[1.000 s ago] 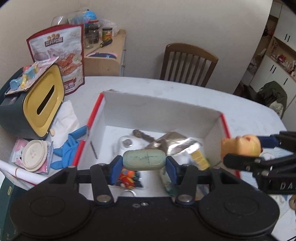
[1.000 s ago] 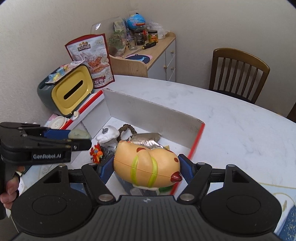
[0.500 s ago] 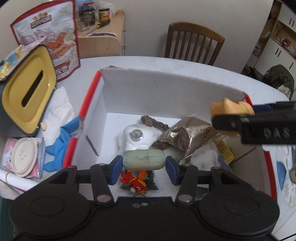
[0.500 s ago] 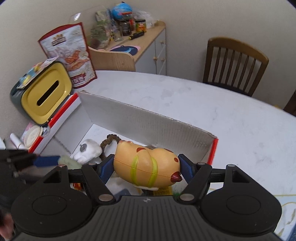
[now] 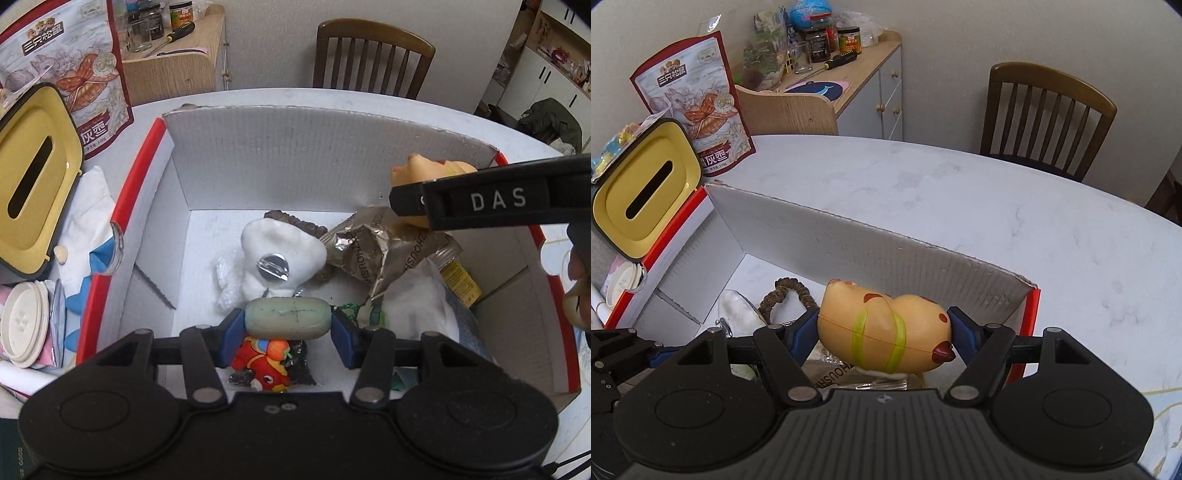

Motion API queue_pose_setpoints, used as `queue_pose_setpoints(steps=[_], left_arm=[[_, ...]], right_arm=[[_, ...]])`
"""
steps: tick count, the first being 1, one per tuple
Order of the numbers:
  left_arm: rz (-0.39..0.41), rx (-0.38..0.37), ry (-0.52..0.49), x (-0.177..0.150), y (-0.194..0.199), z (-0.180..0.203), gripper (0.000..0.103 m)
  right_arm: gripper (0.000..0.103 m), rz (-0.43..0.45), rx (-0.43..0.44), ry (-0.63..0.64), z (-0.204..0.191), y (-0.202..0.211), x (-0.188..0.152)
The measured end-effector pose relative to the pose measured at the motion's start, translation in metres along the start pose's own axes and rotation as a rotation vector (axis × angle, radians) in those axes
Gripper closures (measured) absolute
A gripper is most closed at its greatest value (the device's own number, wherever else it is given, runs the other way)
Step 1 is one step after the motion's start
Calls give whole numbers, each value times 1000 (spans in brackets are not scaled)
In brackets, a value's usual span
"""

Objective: Organize objects
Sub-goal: 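Lower the plush and eraser into the box and open both grippers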

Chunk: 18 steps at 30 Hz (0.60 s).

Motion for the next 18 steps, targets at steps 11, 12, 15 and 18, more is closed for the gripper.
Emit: queue_pose_setpoints(steps=[11, 12, 15, 18], left_arm=[[-25, 9, 16, -4, -4, 0, 42], [-19, 10, 20, -4, -2, 0, 37], [-6, 17, 22, -2, 3, 0, 31], [4, 14, 31, -2, 10, 0, 27]], right_arm=[[26, -12, 26, 14, 0, 6, -3], [25, -8, 24, 17, -1, 8, -4], [24, 1, 25, 27, -1, 14, -4], [23, 11, 32, 26, -1, 22, -4]])
Point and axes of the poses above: each gripper's, at about its wrist camera, not at the fingertips, and y roughly against the way its jaws point, z to its right, x to its top, the point moved 3 cm from there along -y, roughly the way its jaws point, and after that the axes turned 9 degrees about x, right-handed, at the moved point
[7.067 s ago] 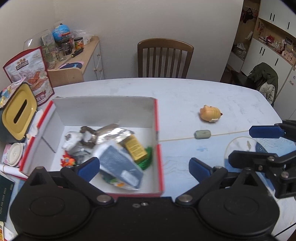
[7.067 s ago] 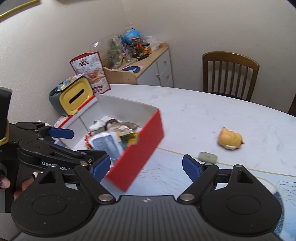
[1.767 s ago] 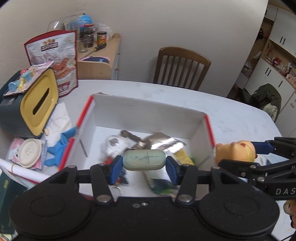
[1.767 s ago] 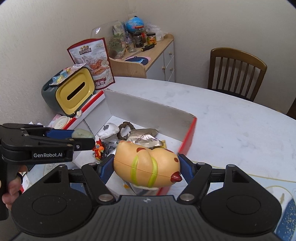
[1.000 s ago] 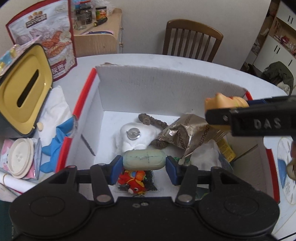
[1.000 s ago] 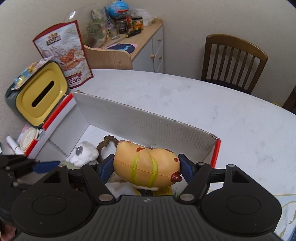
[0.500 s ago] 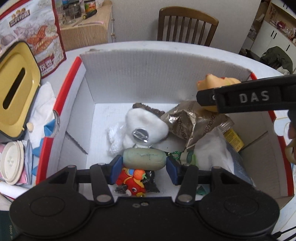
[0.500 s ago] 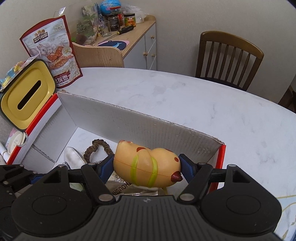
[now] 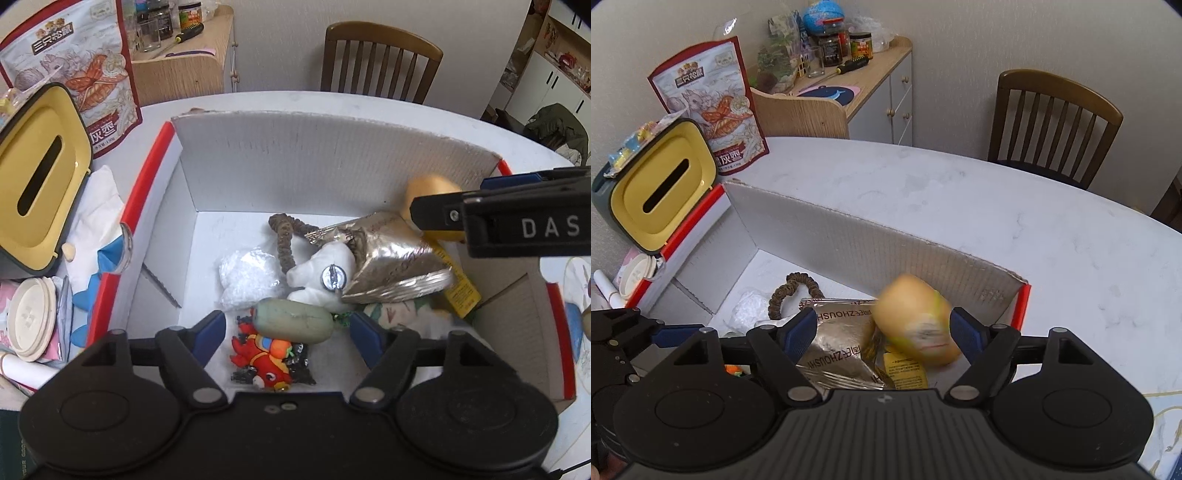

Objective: Organize objects
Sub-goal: 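Lower the plush and eraser into the box and open both grippers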

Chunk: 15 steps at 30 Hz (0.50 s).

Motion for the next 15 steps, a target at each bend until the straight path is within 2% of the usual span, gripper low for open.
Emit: queue_pose_setpoints(steps=[5, 13, 15], left_arm=[[29, 3, 11, 1, 15, 0, 21], [75, 13, 37, 3, 39, -4, 15], [96, 17, 43, 2, 46, -5, 11]], right_arm=[[22, 19, 7, 5, -3, 14, -2], [22, 44, 20, 9, -8, 42, -8], [22, 55, 26, 12, -10, 52, -11]])
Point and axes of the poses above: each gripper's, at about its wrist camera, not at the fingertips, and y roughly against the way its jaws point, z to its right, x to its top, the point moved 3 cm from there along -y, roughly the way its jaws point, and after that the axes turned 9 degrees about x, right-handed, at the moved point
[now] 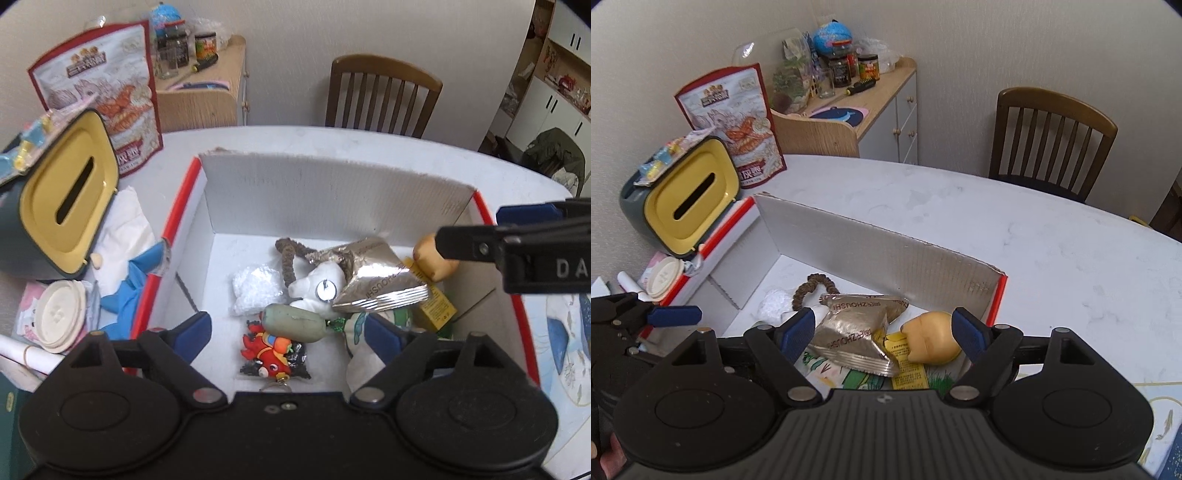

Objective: Organize objects

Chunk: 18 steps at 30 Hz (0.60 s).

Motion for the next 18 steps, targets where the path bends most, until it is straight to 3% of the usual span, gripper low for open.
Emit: queue_pose_setpoints(steps=[18], left_arm=[[165, -22, 17, -17, 80, -2, 1]], right_arm=[[22, 153, 120, 51, -21, 98, -41]])
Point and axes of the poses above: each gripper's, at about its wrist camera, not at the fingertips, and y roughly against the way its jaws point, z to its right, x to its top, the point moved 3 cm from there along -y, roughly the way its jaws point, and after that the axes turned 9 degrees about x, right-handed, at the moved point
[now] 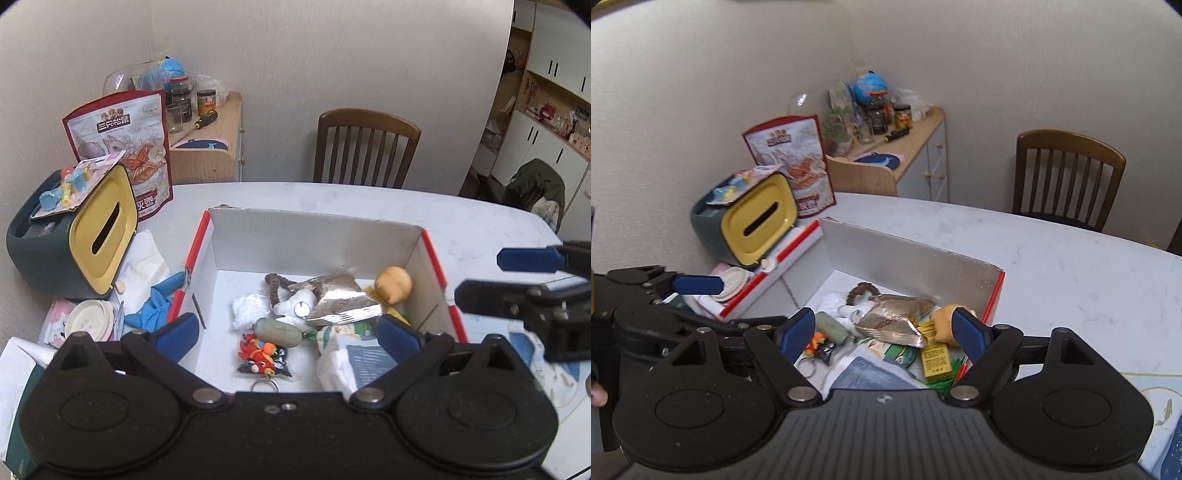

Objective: Organize objects

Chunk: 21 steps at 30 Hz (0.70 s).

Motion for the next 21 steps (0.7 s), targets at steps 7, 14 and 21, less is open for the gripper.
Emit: queue_pose_setpoints(steps=[7, 14, 21], left_arm=[[29, -5, 6, -8, 15, 2, 0], [41, -12, 5, -15, 30, 5, 0], [64, -24, 16, -22, 44, 8, 0]], right_arm=[[17, 52, 28, 28, -9, 28, -15], [5, 101, 52, 17, -14, 52, -28], [2, 120, 59, 20, -19, 66, -40]])
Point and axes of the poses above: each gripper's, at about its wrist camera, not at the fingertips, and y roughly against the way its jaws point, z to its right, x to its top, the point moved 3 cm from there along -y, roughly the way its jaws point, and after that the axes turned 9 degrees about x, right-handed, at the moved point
